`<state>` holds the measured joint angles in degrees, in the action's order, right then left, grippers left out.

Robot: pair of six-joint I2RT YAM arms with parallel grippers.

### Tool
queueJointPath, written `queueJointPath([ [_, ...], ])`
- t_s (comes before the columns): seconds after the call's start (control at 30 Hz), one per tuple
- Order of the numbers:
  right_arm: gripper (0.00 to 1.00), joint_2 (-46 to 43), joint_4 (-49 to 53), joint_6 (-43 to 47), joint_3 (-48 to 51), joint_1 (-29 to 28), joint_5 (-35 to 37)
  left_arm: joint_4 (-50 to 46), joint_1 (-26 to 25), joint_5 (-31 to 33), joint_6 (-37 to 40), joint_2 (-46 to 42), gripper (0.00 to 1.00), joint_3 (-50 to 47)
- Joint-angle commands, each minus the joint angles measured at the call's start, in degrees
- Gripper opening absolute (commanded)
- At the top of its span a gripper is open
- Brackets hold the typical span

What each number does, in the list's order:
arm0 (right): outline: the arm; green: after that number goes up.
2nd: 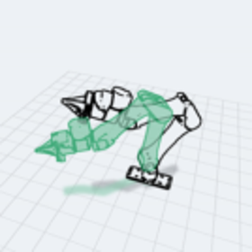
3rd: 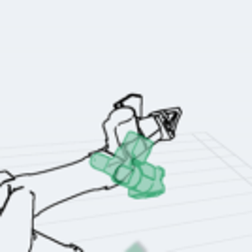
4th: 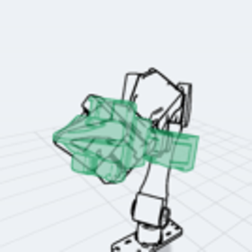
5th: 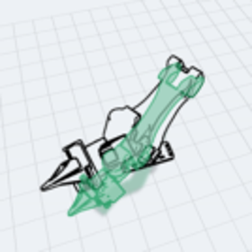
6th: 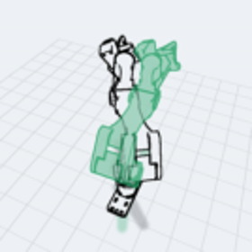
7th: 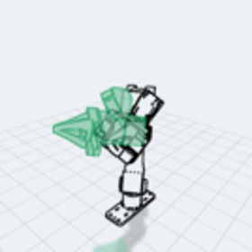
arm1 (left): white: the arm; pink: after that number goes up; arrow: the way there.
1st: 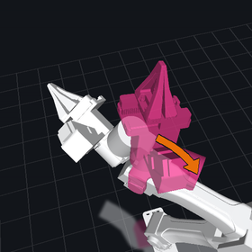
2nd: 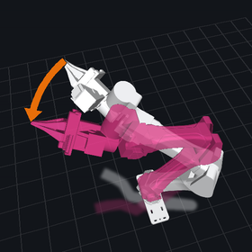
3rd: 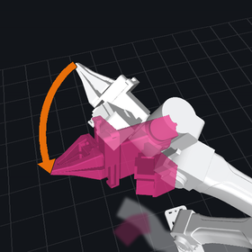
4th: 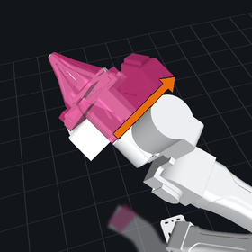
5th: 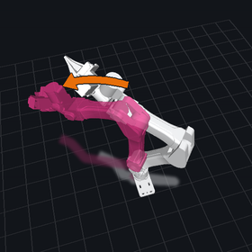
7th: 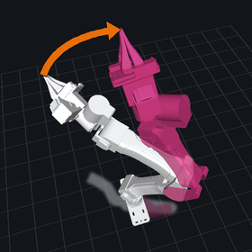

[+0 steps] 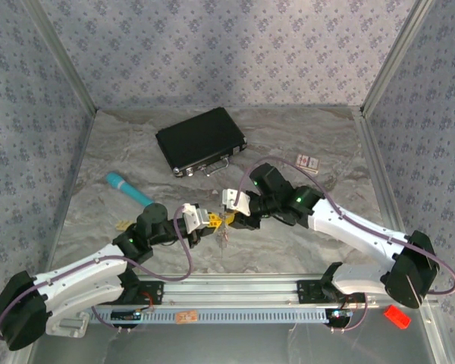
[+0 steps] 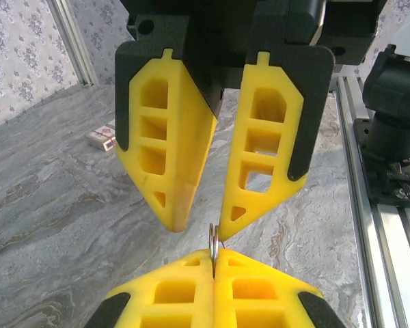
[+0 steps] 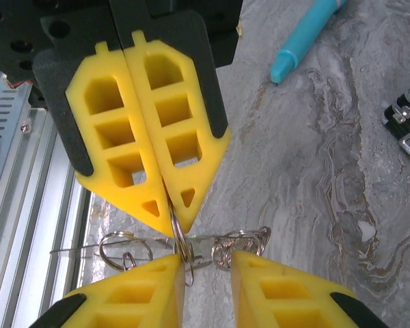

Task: Put the keys on the keyring

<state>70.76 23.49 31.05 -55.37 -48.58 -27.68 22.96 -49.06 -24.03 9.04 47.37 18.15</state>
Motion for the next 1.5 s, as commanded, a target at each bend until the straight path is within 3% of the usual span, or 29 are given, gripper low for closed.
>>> queueJointPath([
  [0.0, 0.25, 0.4, -1.8, -0.8, 0.1, -0.6, -1.6, 4.5, 0.3, -1.4, -1.1, 0.0, 0.0, -0.1],
  [0.13, 0.19, 1.1, -2.2, -0.9, -0.2, -0.9, -1.3, 4.7, 0.3, -1.4, -1.4, 0.1, 0.0, 0.0],
  [0.27, 0.0, 1.6, -0.6, -0.2, -1.7, -1.3, -0.2, 3.8, 0.3, -1.3, -1.2, -0.3, 0.0, 0.1],
  [0.37, 0.0, 2.6, 3.3, 2.1, -4.1, -2.4, 2.7, 0.7, 0.3, 0.0, -0.2, -0.8, 0.02, 0.8],
  [0.47, 0.0, 4.4, 8.9, 5.6, -7.4, -4.0, 6.6, -4.3, 0.4, 2.1, 1.8, -1.2, 0.17, 2.2],
  [0.53, 0.0, 5.6, 12.4, 7.6, -9.5, -5.1, 9.1, -7.4, 0.3, 2.1, 3.5, -1.2, 0.17, 3.3],
  [0.6, 0.0, 6.5, 14.7, 9.1, -11.0, -5.9, 11.0, -8.7, 0.3, 1.8, 4.3, -1.1, 0.17, 4.0],
  [0.67, 0.0, 7.1, 16.0, 10.1, -12.4, -6.6, 12.0, -8.8, 0.3, 1.2, 4.8, -1.0, 0.07, 4.1],
  [0.73, 0.0, 7.3, 16.3, 10.4, -12.5, -7.0, 11.8, -8.8, 0.4, 1.1, 4.9, -0.8, 0.04, 4.2],
  [0.83, 0.0, 6.6, 15.0, 9.4, -12.4, -7.2, 10.1, -8.5, 0.3, 1.0, 5.1, -0.8, 0.0, 4.3],
  [0.97, 0.26, 2.6, 6.2, 4.3, -7.4, -4.6, 5.1, -5.0, 0.4, 0.9, 3.7, -1.7, 0.0, 2.9],
  [1.03, 0.29, 1.1, 1.6, 1.7, -3.8, -3.0, 2.9, -1.6, 0.3, 0.8, 1.9, -2.0, 0.0, 1.5],
  [1.27, 0.28, -0.2, -5.8, -2.7, 1.6, -0.9, -1.0, 2.9, 0.4, 0.3, -1.2, -2.2, 0.0, -0.7],
  [1.47, 0.21, 0.1, -6.8, -3.1, 2.4, -0.5, -1.4, 3.7, 0.5, 0.0, -1.8, -2.1, 0.0, -0.9],
])
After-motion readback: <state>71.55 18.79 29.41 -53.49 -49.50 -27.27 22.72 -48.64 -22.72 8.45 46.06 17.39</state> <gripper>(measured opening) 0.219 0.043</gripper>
